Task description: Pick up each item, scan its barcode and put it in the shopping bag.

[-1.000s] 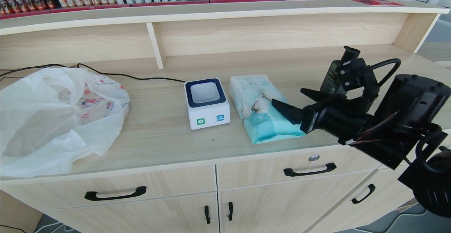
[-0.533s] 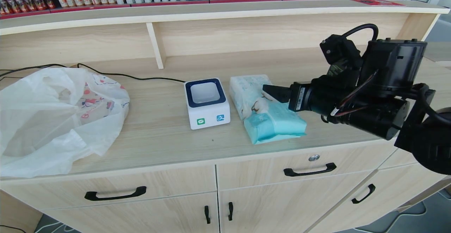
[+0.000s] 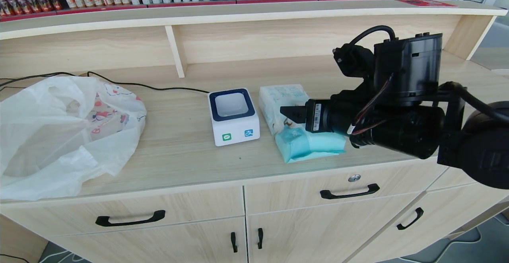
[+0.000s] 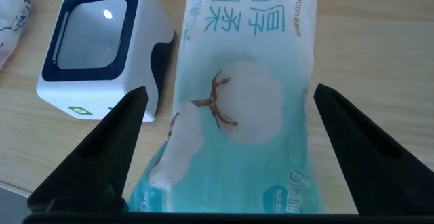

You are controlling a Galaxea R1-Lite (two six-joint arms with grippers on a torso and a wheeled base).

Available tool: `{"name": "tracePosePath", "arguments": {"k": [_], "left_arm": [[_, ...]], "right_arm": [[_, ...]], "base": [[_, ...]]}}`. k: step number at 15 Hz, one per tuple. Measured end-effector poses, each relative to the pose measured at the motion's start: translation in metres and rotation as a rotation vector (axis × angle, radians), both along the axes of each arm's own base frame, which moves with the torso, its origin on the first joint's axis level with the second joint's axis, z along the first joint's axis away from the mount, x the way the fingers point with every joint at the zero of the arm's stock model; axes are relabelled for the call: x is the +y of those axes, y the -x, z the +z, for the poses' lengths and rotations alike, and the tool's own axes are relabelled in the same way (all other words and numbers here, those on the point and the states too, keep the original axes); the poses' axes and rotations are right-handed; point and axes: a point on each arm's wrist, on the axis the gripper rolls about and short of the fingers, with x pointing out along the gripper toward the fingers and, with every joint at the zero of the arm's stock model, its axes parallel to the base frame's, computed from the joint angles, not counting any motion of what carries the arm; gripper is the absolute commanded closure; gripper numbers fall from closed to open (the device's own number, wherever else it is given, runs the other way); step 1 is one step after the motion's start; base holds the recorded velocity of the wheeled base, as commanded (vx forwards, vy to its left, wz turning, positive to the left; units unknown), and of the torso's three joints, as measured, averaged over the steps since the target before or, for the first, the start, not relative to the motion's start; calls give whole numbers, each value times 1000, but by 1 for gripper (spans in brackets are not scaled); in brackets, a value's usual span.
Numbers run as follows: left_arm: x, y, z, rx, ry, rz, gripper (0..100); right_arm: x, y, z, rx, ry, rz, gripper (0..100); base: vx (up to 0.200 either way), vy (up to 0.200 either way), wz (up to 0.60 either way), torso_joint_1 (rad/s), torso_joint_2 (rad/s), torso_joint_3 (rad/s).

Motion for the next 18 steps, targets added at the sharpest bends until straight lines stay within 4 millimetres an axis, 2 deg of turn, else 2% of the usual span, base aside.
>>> {"name": "tracePosePath", "arguments": {"k": [6, 10, 18], "left_arm": [[0, 0, 0, 1, 0, 0, 0], [0, 0, 0, 0, 0, 0, 0], [0, 0, 0, 0, 0, 0, 0]], "right_arm": [[5, -13, 17, 54, 60, -50, 0], [10, -20, 12, 69, 72, -51, 0], [14, -22, -3, 131, 131, -42, 0]], "base": [[0, 0, 0, 0, 0, 0], [0, 0, 0, 0, 0, 0], [0, 0, 0, 0, 0, 0]]}}
